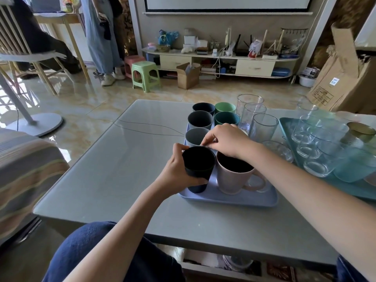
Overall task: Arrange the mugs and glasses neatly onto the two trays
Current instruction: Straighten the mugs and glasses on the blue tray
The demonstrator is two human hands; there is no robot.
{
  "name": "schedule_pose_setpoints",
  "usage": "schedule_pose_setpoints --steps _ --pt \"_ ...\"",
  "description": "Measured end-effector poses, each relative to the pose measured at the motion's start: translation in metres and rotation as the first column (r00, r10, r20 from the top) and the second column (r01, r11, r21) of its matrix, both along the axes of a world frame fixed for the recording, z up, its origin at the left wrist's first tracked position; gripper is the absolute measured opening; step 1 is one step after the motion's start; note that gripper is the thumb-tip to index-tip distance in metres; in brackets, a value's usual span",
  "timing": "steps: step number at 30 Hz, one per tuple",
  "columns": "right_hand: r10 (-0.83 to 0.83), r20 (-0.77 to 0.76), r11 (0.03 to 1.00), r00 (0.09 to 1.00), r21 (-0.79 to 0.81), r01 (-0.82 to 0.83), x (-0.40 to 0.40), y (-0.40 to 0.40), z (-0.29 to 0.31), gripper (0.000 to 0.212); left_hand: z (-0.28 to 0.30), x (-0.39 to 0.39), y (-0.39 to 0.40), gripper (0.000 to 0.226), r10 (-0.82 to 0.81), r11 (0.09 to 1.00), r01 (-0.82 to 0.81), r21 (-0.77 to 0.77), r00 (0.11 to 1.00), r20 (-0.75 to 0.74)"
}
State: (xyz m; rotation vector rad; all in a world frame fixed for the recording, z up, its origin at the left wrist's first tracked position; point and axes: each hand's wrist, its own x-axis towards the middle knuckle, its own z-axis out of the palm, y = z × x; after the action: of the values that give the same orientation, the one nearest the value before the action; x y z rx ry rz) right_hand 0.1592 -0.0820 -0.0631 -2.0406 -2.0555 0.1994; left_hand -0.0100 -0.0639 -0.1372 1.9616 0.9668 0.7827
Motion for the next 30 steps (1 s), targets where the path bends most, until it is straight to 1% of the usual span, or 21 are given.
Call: schedule_pose_setpoints --steps 2,5,6,7,9,11,13,15,16,18,21,24,27,29,30 --pt "0.011 -0.002 1.000 1.000 -0.024 -0.011 0.001 0.001 0.001 0.021 0.002 -0.002 0.002 0.087 -0.029 0.998 0.028 -0.053 0.999 -0.024" --pt "0.032 -0.101 0.998 0.994 -0.055 -0.038 0.009 0.005 0.004 0.031 0.011 -0.014 0.007 0.107 -0.200 0.963 0.178 -0.201 0.975 -0.095" --pt "0.034 -0.138 0.998 0.990 -0.050 -0.042 0.012 0.007 0.006 0.034 0.014 -0.019 0.009 0.108 -0.237 0.954 0.205 -0.221 0.963 -0.131" --pt "0.033 -0.158 0.999 0.987 -0.027 -0.038 0.016 0.009 0.008 0.038 0.018 -0.023 0.012 0.105 -0.239 0.954 0.200 -0.224 0.957 -0.163" --pt "0.022 -0.150 0.999 0.988 0.045 -0.015 0.024 0.015 0.014 0.045 0.024 -0.026 0.024 0.090 -0.162 0.971 0.122 -0.205 0.969 -0.188" --pt "-0.014 -0.100 0.996 0.995 0.081 0.022 0.031 0.024 0.018 0.044 0.028 -0.023 0.039 0.066 -0.030 0.982 0.000 -0.190 0.987 -0.157" --pt "-0.061 0.003 0.994 0.998 0.087 0.061 0.035 0.038 0.017 0.038 0.031 -0.014 0.051 0.045 0.100 0.960 -0.119 -0.253 0.991 -0.087" --pt "-0.073 0.113 0.997 0.991 0.045 0.069 0.035 0.054 0.013 0.034 0.034 -0.002 0.059 0.033 0.157 0.920 -0.160 -0.357 0.987 -0.038" --pt "-0.059 0.168 0.998 0.984 0.013 0.058 0.034 0.060 0.012 0.033 0.035 0.004 0.063 0.032 0.155 0.911 -0.159 -0.381 0.987 -0.041" --pt "-0.009 0.267 0.998 0.964 -0.053 0.024 0.029 0.070 0.011 0.031 0.036 0.014 0.069 0.037 0.127 0.911 -0.146 -0.385 0.989 -0.075" --pt "0.015 0.319 0.998 0.948 -0.056 0.003 0.027 0.081 0.009 0.027 0.036 0.025 0.075 0.039 0.116 0.937 -0.139 -0.320 0.989 -0.090" --pt "0.024 0.260 0.999 0.965 -0.041 -0.013 0.030 0.090 0.006 0.021 0.032 0.025 0.079 0.034 0.109 0.952 -0.124 -0.281 0.992 -0.068" --pt "0.057 0.211 0.995 0.976 -0.091 -0.038 0.034 0.094 0.006 0.022 0.031 0.023 0.082 0.038 0.128 0.939 -0.131 -0.318 0.991 -0.031" --pt "0.074 0.172 0.988 0.982 -0.147 -0.049 0.037 0.095 0.008 0.027 0.034 0.027 0.086 0.040 0.155 0.932 -0.142 -0.332 0.988 0.013" --pt "0.071 0.132 0.985 0.989 -0.165 -0.049 0.039 0.096 0.010 0.034 0.035 0.030 0.089 0.040 0.162 0.934 -0.144 -0.327 0.986 0.029"
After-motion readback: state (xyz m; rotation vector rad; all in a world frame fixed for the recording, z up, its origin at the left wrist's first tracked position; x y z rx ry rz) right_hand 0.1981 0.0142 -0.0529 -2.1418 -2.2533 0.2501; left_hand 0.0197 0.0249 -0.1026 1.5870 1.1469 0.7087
